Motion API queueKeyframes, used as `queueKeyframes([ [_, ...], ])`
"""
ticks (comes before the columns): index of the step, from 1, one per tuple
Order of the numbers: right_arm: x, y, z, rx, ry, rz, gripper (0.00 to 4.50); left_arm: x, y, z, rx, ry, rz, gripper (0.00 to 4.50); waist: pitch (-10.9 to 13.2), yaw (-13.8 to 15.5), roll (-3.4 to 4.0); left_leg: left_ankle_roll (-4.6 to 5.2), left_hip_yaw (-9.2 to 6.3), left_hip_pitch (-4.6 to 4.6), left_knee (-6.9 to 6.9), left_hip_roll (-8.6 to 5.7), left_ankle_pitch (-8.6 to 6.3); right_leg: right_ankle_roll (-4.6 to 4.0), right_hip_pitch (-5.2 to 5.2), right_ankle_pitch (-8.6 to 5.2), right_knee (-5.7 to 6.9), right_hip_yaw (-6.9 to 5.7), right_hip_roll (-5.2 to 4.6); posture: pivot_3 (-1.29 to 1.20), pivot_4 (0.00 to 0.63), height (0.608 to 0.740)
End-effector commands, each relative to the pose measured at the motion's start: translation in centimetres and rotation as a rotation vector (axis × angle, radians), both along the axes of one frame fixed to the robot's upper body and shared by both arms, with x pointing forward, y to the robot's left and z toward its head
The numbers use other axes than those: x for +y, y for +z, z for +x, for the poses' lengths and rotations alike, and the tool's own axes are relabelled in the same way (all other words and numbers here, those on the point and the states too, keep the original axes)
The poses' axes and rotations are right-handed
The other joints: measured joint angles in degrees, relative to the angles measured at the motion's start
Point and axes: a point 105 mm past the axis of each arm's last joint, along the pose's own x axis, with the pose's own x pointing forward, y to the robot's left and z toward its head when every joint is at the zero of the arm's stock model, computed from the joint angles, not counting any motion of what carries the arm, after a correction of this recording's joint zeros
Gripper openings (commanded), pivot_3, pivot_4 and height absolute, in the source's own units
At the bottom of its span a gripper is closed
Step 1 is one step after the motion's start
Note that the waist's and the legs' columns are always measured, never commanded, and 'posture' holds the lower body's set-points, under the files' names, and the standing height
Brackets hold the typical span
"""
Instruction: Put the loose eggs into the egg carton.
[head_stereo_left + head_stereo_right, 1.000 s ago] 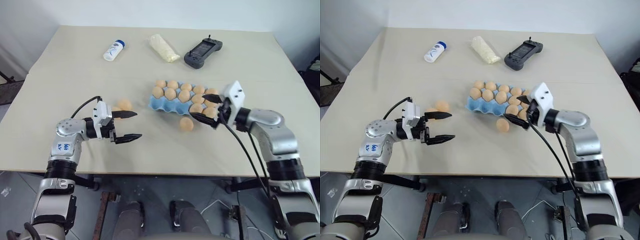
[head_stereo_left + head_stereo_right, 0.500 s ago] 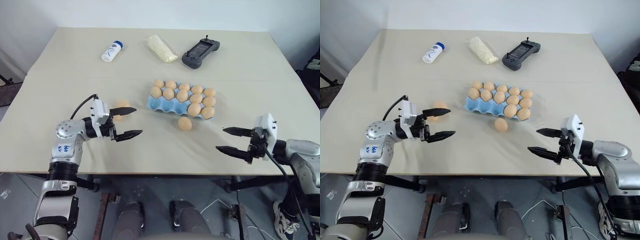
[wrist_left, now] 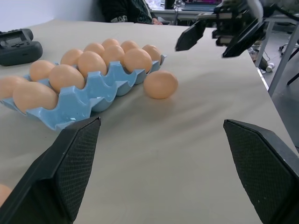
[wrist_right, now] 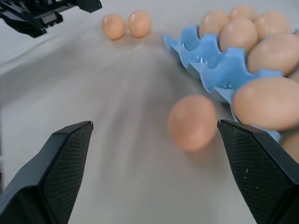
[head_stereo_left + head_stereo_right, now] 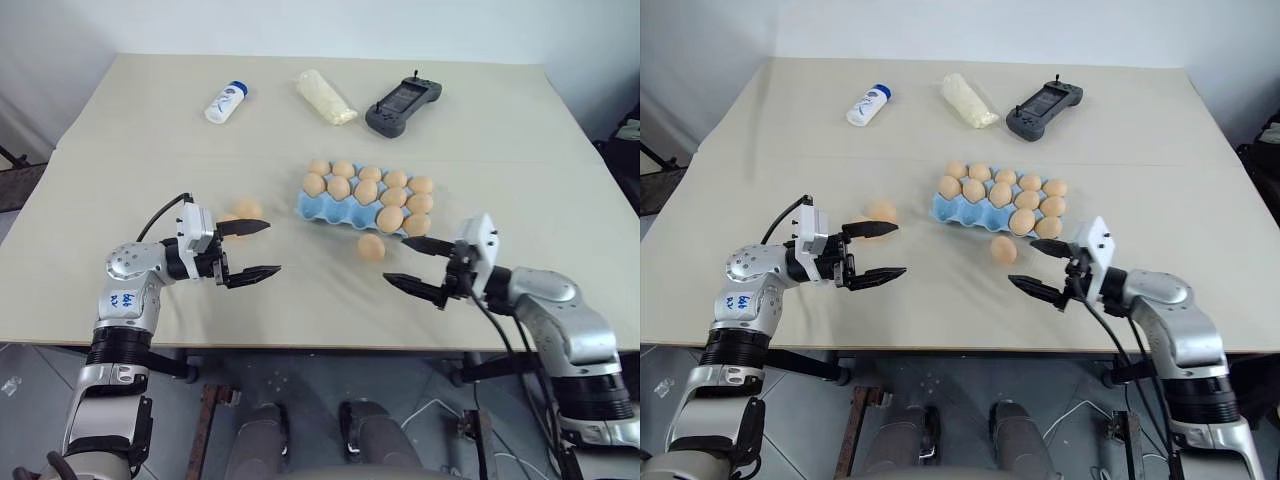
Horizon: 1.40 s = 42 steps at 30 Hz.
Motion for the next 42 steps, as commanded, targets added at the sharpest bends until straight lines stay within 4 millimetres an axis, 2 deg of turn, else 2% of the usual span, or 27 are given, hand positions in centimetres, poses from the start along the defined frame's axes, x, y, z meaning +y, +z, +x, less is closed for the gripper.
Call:
queueKeyframes([
  [1,0.0,0.6,1.3,-0.072,-0.077,-0.018,4.47,0.4,0.8,0.0,-0.041,0.006,-0.014,4.5,0.0,0.09,0.0,0.0,0.0,0.0,0.0,0.0,0.0,0.0,0.0,0.0,0.0,-0.01,0.0,0.0,0.15,0.74],
  [7,0.6,0.0,2.0,-0.086,-0.089,-0.038,4.47,0.3,0.8,0.0,-0.041,0.007,-0.023,4.5,0.0,0.05,0.0,0.0,0.0,0.0,-0.03,0.0,0.0,0.0,0.0,0.0,-0.01,-0.01,0.0,0.0,0.15,0.74],
  [15,2.3,-2.0,3.0,-0.042,-0.078,-0.086,4.47,0.1,0.9,0.2,-0.05,0.013,-0.028,4.5,0.0,-0.37,0.0,0.0,0.01,0.02,0.01,0.01,0.0,0.0,-0.01,0.0,0.06,-0.01,0.02,0.0,0.15,0.74],
  [24,3.3,-2.8,5.2,-0.064,-0.13,-0.093,4.47,0.2,1.0,0.2,-0.062,0.031,-0.032,4.5,0.0,-0.37,0.0,0.0,0.01,0.01,0.01,0.0,0.0,0.0,-0.03,0.0,0.07,-0.01,0.02,0.0,0.15,0.74],
  [25,3.4,-2.7,5.3,-0.072,-0.126,-0.083,4.08,0.2,1.0,0.1,-0.064,0.033,-0.032,4.5,0.0,-0.36,0.0,0.0,0.01,0.01,0.0,0.0,0.0,0.0,-0.03,0.0,0.07,-0.01,0.02,0.0,0.15,0.74],
  [26,3.5,-2.4,5.2,-0.081,-0.121,-0.073,3.9,0.3,1.0,0.1,-0.065,0.034,-0.033,4.5,0.0,-0.36,0.0,0.0,0.01,0.01,0.0,0.0,0.0,0.0,-0.03,0.0,0.07,-0.01,0.02,0.0,0.15,0.74],
  [31,3.5,-0.8,4.5,-0.117,-0.09,-0.032,2.12,0.5,1.0,0.0,-0.066,0.044,-0.033,4.5,0.0,-0.42,0.0,0.0,0.01,0.0,-0.01,0.0,0.0,0.0,-0.03,0.0,0.06,-0.01,0.02,0.0,0.15,0.74],
  [33,3.3,0.3,4.1,-0.137,-0.074,-0.03,1.71,0.5,1.0,-0.1,-0.067,0.048,-0.033,4.5,0.0,-0.4,0.0,-0.01,0.01,0.0,-0.01,0.01,0.0,0.0,-0.03,0.0,0.07,-0.01,0.02,0.0,0.15,0.74],
  [37,3.4,3.3,3.5,-0.187,-0.045,0.011,1.65,0.7,1.1,-0.1,-0.07,0.056,-0.034,4.5,0.0,-0.39,0.0,-0.01,0.0,0.01,-0.01,0.01,0.0,0.0,-0.02,0.0,0.06,-0.02,0.01,0.0,0.15,0.74],
  [39,2.9,5.2,5.1,-0.24,-0.112,0.03,1.65,0.7,1.2,0.0,-0.073,0.062,-0.036,4.5,0.0,-0.74,0.0,-0.01,0.0,0.02,-0.01,0.01,0.0,0.0,-0.02,0.0,0.06,-0.02,0.01,0.0,0.15,0.74],
  [42,2.9,5.6,6.9,-0.258,-0.157,0.018,1.65,0.6,1.2,0.1,-0.075,0.063,-0.039,4.5,0.0,-1.18,0.0,-0.02,0.0,0.03,0.01,0.0,0.02,-0.01,-0.03,0.01,0.12,-0.01,0.0,0.0,0.15,0.74],
])
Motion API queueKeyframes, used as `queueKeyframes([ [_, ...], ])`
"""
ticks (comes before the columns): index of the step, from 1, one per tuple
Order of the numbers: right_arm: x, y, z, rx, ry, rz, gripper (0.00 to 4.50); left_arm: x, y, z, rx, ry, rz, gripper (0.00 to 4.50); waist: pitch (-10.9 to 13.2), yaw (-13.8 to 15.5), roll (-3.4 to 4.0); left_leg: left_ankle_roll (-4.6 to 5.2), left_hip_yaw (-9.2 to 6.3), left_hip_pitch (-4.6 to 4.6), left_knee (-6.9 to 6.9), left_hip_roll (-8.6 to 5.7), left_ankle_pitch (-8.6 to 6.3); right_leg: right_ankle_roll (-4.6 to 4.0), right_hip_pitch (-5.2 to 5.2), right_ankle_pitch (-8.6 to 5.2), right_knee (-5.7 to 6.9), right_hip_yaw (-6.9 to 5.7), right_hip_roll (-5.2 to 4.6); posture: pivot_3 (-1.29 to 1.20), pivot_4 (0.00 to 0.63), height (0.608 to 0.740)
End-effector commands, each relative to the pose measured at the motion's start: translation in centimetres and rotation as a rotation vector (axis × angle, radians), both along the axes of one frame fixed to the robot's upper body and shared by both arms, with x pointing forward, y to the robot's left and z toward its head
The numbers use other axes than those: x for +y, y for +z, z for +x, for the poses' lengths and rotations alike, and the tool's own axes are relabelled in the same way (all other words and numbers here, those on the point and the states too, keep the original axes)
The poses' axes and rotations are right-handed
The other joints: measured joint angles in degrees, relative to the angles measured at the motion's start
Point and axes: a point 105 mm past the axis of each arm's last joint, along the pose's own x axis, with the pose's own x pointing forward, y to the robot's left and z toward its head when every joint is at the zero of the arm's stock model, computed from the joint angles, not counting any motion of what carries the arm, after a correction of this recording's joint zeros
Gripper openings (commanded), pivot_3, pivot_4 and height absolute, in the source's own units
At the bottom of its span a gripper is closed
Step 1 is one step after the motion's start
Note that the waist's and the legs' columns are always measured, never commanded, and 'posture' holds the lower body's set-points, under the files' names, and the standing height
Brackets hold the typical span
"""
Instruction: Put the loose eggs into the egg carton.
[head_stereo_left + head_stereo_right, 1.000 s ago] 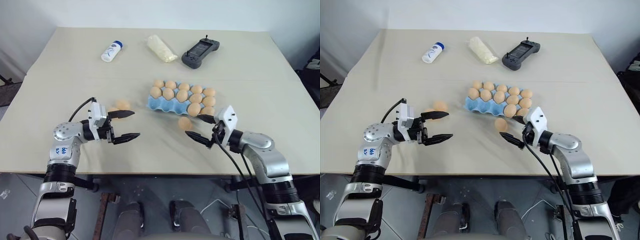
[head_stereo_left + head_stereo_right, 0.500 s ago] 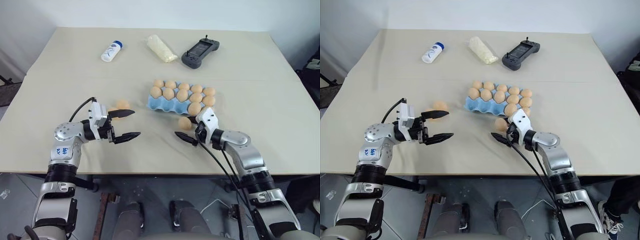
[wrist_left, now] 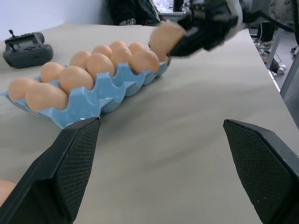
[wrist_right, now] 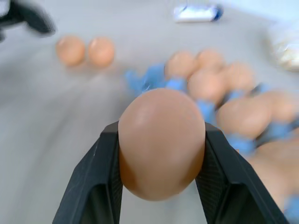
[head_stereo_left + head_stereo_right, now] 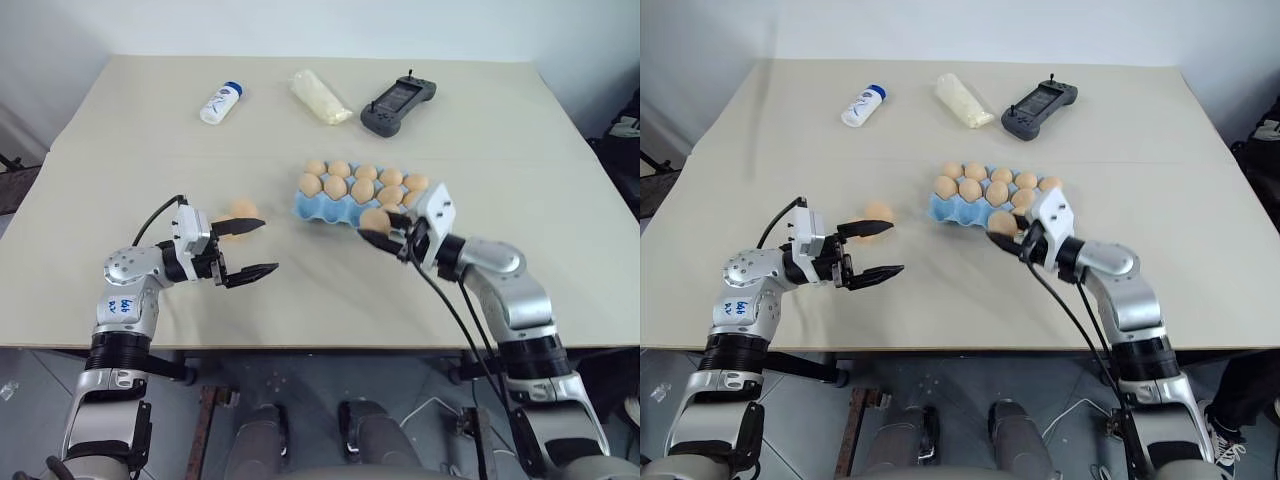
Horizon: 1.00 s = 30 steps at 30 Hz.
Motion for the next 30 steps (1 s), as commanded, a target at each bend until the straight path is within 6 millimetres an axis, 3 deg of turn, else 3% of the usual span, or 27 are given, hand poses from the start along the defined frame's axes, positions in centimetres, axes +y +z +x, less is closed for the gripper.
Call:
queueKeyframes([
  [1,-0.1,0.8,1.7,-0.046,-0.046,0.001,1.65,0.0,1.2,0.0,-0.048,0.003,-0.016,4.5,0.0,-0.25,0.0,-0.01,-0.01,0.0,-0.02,0.0,0.01,-0.01,0.0,0.0,0.0,-0.02,0.0,0.0,0.15,0.74],
  [8,1.8,-0.6,3.3,-0.04,-0.014,-0.035,1.65,0.1,1.4,-0.1,-0.06,0.009,-0.013,4.5,0.0,-0.52,0.01,0.0,0.02,-0.12,-0.11,0.01,-0.01,-0.01,-0.07,0.0,-0.01,-0.03,0.01,0.0,0.15,0.74],
  [13,2.8,-0.3,3.8,-0.056,0.003,-0.026,1.65,0.3,1.5,-0.2,-0.066,0.02,-0.01,4.5,0.0,-0.61,0.01,0.01,0.02,-0.12,-0.08,0.01,-0.03,0.0,-0.06,0.0,-0.03,-0.03,0.01,0.0,0.15,0.74],
  [14,3.1,-0.1,3.7,-0.06,0.016,-0.026,2.38,0.3,1.5,-0.2,-0.066,0.021,-0.01,4.5,0.0,-0.6,0.01,0.0,0.02,-0.11,-0.07,0.01,-0.03,0.0,-0.06,0.0,-0.04,-0.03,0.01,0.0,0.15,0.74],
  [20,3.2,1.3,3.2,-0.098,0.045,-0.024,4.41,0.3,1.4,-0.4,-0.066,0.024,-0.013,4.5,0.0,-0.56,0.01,-0.02,0.01,-0.09,-0.04,0.01,-0.01,0.0,-0.06,0.0,-0.03,-0.03,0.0,0.0,0.15,0.74],
  [30,0.8,1.7,2.1,-0.085,0.062,-0.065,4.46,0.7,1.6,-0.3,-0.074,0.054,-0.024,4.5,0.01,-0.49,0.01,-0.02,0.0,-0.1,-0.09,0.02,-0.02,-0.01,-0.06,0.0,-0.06,-0.04,-0.01,0.0,0.15,0.74],
])
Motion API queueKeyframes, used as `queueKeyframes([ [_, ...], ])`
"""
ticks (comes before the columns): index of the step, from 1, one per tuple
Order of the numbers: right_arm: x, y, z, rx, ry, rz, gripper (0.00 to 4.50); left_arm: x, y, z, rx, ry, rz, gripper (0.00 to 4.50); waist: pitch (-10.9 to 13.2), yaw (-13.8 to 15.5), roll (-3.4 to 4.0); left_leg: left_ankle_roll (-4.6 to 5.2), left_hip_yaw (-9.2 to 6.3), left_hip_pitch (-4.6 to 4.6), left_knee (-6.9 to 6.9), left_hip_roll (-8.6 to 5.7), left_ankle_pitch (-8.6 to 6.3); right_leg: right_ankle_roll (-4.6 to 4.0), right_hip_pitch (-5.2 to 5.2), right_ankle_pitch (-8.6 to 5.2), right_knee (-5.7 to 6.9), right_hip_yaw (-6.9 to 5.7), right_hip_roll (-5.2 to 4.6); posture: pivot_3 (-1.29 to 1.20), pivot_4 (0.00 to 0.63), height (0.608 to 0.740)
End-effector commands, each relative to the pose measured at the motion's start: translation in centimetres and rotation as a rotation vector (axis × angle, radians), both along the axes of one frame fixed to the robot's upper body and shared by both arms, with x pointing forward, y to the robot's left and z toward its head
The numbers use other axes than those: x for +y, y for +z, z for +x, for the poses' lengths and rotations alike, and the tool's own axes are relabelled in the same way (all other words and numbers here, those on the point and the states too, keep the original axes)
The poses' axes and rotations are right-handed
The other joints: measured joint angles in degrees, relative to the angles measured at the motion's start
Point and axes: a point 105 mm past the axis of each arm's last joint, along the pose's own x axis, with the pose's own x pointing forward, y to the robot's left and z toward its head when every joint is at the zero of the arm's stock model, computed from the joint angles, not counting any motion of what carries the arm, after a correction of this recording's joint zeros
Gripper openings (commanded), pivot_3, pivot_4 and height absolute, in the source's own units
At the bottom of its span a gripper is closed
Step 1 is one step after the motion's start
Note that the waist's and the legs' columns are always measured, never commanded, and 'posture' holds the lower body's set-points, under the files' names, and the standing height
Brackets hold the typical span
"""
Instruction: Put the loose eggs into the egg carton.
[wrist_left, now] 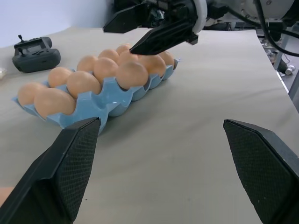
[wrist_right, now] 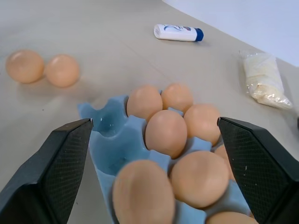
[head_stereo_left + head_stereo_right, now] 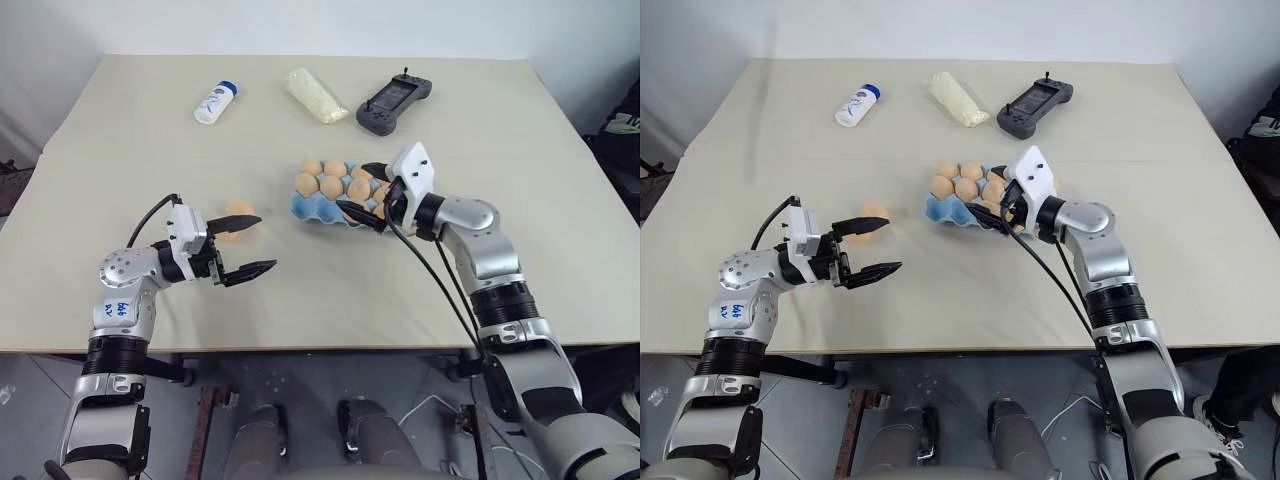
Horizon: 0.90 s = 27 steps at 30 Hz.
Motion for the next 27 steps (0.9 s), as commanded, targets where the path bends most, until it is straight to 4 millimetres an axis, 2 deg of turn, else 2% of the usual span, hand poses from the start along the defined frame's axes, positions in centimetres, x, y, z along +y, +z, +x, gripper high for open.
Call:
queueKeyframes([
  [1,-1.0,1.1,-1.0,-0.033,0.043,0.009,4.46,0.5,1.3,-0.1,-0.052,0.023,-0.017,4.5,0.0,0.02,0.0,0.0,0.0,0.0,0.0,0.0,0.0,0.0,0.0,0.0,-0.02,0.0,0.0,0.0,0.15,0.74],
  [4,-1.7,0.9,-2.3,-0.014,0.126,-0.003,4.46,0.8,1.6,0.0,-0.06,0.055,-0.023,4.5,0.0,0.01,0.0,0.0,0.0,0.0,0.01,0.0,0.0,0.0,0.0,0.0,-0.03,0.0,0.0,0.0,0.15,0.74],
  [10,-4.3,-0.4,-4.6,0.103,0.281,-0.01,4.46,2.2,2.7,0.0,-0.094,0.201,-0.045,4.5,0.0,-0.01,0.0,0.01,0.0,0.01,0.01,0.0,-0.01,0.0,0.03,0.0,-0.05,0.0,0.0,0.0,0.15,0.74],
  [16,-6.4,-1.3,-3.9,0.157,0.312,-0.067,4.46,5.2,3.6,0.4,-0.096,0.591,-0.133,4.5,0.0,-0.15,0.0,0.01,-0.01,0.1,0.03,0.01,-0.01,0.0,0.1,0.0,-0.02,0.02,0.01,0.0,0.15,0.74],
  [20,-6.8,-0.9,-3.1,0.162,0.317,-0.067,4.46,6.9,3.6,-0.6,-0.074,0.851,-0.217,4.5,0.01,-0.01,0.01,0.02,0.0,0.1,0.03,0.01,-0.01,0.0,0.09,0.0,-0.02,0.04,0.0,0.0,0.15,0.74],
  [23,-7.0,-0.4,-3.0,0.159,0.363,-0.044,4.46,8.1,2.5,-1.7,-0.006,1.025,-0.237,4.5,0.01,0.03,0.01,0.0,-0.02,0.09,0.02,0.02,-0.02,0.0,0.09,0.0,-0.05,0.01,0.02,0.0,0.15,0.74],
  [27,-7.3,-0.5,-3.2,0.174,0.435,-0.06,4.46,8.1,0.6,-3.5,0.123,1.116,-0.253,4.5,0.01,0.07,0.01,-0.01,-0.02,0.09,0.03,0.01,-0.03,0.0,0.13,0.0,-0.08,0.01,0.02,0.0,0.15,0.74],
])
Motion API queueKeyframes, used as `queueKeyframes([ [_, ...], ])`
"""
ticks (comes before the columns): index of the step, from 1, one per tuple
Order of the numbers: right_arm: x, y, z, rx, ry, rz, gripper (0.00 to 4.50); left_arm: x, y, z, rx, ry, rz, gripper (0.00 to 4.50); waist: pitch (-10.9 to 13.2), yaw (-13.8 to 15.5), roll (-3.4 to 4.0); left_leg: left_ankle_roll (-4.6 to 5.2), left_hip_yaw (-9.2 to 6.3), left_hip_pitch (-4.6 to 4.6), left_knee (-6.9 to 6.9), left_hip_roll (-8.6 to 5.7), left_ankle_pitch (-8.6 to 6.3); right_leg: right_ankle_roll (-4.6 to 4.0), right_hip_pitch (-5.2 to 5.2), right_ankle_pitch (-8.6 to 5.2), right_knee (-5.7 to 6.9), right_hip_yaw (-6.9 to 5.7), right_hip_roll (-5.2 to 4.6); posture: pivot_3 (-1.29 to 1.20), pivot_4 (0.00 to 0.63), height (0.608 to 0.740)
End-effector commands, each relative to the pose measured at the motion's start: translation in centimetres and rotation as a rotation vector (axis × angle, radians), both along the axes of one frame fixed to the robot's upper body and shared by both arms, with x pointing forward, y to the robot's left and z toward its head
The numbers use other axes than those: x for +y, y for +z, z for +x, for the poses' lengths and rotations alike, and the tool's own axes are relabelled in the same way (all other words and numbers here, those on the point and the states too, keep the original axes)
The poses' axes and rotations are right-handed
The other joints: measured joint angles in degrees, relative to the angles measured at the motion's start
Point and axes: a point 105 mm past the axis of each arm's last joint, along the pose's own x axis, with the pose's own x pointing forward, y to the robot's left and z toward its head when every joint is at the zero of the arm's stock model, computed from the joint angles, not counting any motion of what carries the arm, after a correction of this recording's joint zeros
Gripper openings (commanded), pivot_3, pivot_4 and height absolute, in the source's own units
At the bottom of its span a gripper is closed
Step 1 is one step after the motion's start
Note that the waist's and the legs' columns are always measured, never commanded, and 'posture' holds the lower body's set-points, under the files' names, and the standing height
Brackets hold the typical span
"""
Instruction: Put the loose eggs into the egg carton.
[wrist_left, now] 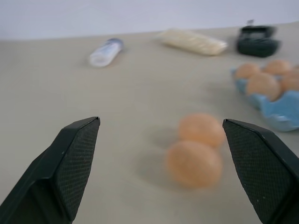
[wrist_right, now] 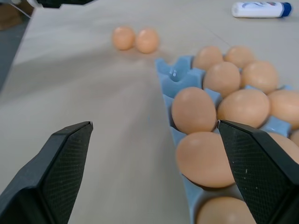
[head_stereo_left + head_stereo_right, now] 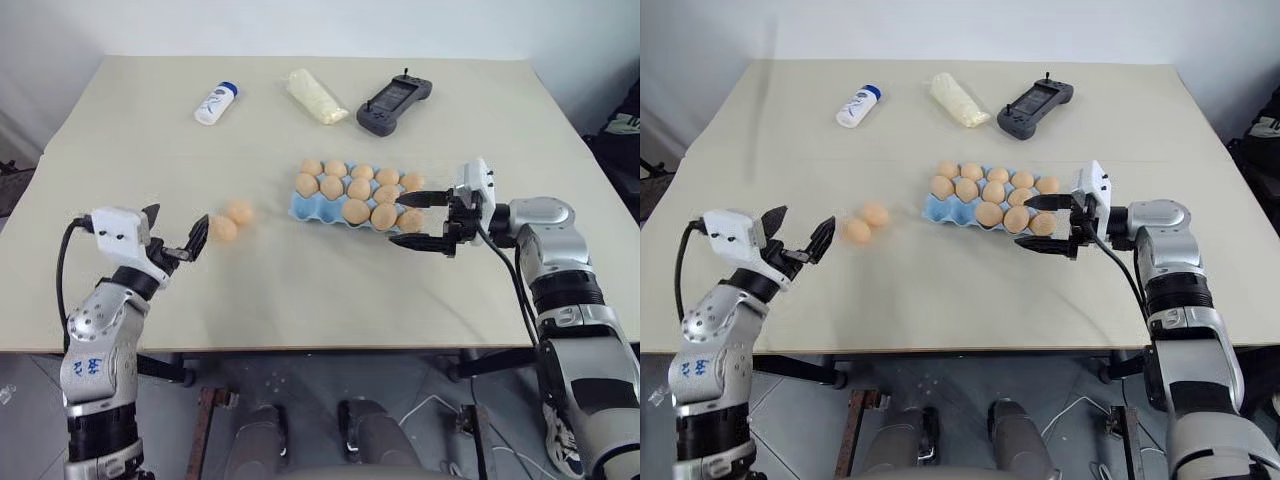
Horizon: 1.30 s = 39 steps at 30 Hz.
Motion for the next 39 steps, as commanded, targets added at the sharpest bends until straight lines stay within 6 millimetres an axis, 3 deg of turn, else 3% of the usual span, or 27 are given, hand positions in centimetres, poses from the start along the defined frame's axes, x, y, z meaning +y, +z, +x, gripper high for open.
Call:
queueKeyframes([
  [1,-0.6,0.8,-0.4,-0.021,0.073,-0.009,4.46,-0.2,-0.2,-1.9,0.042,0.048,-0.034,4.5,0.0,-0.02,0.0,0.0,0.0,0.0,0.01,0.0,0.0,0.0,0.01,0.0,-0.01,0.0,0.0,0.0,0.15,0.74],
  [6,-0.6,0.6,0.2,-0.004,0.069,-0.063,4.46,-0.5,-1.5,-2.6,0.153,0.028,-0.021,4.5,0.0,-0.03,-0.01,-0.03,-0.01,0.03,0.02,0.0,0.01,-0.01,0.02,0.0,0.02,0.0,0.01,0.0,0.15,0.74],
  [9,-0.2,0.9,0.5,-0.006,0.071,-0.059,4.46,-0.6,-1.3,-2.3,0.148,0.006,0.01,4.5,0.01,-0.05,-0.01,-0.05,0.0,0.05,0.02,-0.02,0.02,-0.02,0.02,0.01,0.02,0.01,0.01,0.0,0.15,0.74],
  [16,0.5,0.9,0.7,-0.006,0.082,-0.058,4.46,-1.8,0.2,1.2,0.1,-0.105,0.056,4.5,0.02,0.03,0.01,-0.11,0.01,0.03,-0.02,-0.01,0.01,-0.02,0.02,0.01,-0.05,-0.01,0.01,0.0,0.15,0.74],
  [25,0.4,1.2,0.7,-0.012,0.07,-0.036,4.46,-2.4,-1.1,5.7,0.112,-0.172,0.06,4.5,0.02,-0.03,0.02,-0.13,0.04,0.0,-0.05,0.01,-0.02,-0.02,-0.02,0.01,-0.07,-0.01,0.02,0.0,0.15,0.74],
  [31,0.2,1.2,0.5,-0.011,0.065,-0.038,4.46,-3.7,-2.0,7.1,0.128,-0.253,0.074,4.5,0.02,-0.06,0.02,-0.13,0.07,0.01,0.0,0.0,-0.01,-0.02,-0.02,0.01,-0.02,0.0,0.01,0.0,0.15,0.74],
  [34,0.2,1.2,0.5,-0.012,0.063,-0.038,4.5,-4.0,-2.3,7.3,0.136,-0.273,0.092,3.88,0.02,-0.01,0.02,-0.14,0.05,0.01,-0.01,0.01,-0.01,-0.02,-0.05,0.01,-0.01,-0.02,0.02,0.0,0.15,0.74],
  [39,0.1,1.1,0.5,-0.013,0.055,-0.04,4.5,-3.8,-2.2,7.3,0.123,-0.267,0.093,2.46,0.02,-0.01,0.02,-0.13,0.06,0.0,0.0,0.0,-0.01,-0.02,-0.05,0.01,-0.01,-0.02,0.01,0.0,0.15,0.74],
])
